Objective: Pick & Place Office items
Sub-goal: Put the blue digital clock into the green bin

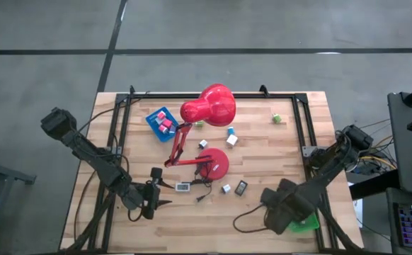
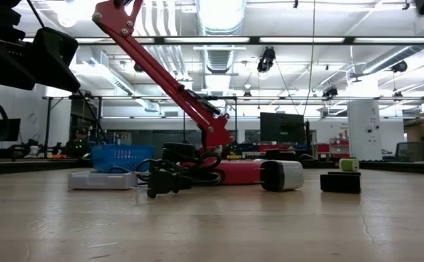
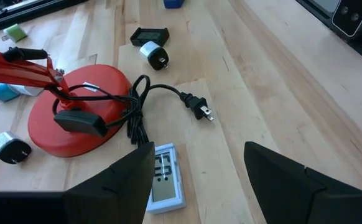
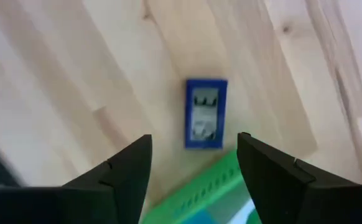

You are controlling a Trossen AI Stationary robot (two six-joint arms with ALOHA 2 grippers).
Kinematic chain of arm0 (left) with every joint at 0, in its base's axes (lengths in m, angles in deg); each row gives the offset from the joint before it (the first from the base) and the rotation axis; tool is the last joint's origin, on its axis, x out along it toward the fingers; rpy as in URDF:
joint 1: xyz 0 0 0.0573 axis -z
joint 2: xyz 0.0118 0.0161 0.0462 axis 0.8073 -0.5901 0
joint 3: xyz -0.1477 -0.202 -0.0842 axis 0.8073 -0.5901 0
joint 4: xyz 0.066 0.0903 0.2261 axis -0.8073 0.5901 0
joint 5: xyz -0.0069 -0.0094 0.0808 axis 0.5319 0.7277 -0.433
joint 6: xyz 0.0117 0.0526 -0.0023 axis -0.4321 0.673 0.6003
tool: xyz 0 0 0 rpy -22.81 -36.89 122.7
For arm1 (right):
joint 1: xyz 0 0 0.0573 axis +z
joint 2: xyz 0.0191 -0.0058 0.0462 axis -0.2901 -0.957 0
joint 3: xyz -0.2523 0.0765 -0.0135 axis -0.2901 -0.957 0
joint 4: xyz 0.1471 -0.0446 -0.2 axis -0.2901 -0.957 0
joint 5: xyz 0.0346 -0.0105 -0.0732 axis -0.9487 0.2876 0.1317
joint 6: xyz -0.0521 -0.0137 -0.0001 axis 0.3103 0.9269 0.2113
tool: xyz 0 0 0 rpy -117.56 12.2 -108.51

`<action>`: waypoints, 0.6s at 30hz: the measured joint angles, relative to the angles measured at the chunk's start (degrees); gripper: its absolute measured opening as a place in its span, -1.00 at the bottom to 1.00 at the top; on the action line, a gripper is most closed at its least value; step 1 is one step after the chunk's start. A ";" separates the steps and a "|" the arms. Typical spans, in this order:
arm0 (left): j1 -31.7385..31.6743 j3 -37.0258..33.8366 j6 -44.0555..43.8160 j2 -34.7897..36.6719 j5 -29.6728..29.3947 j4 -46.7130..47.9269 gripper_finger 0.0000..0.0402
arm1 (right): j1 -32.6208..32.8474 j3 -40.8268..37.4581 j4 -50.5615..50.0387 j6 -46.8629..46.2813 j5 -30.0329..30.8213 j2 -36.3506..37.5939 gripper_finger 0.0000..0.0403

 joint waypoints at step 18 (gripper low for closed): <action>0.02 0.00 -1.57 0.00 0.13 -0.17 0.25 | -5.45 -7.07 5.56 12.30 -5.75 -4.32 0.64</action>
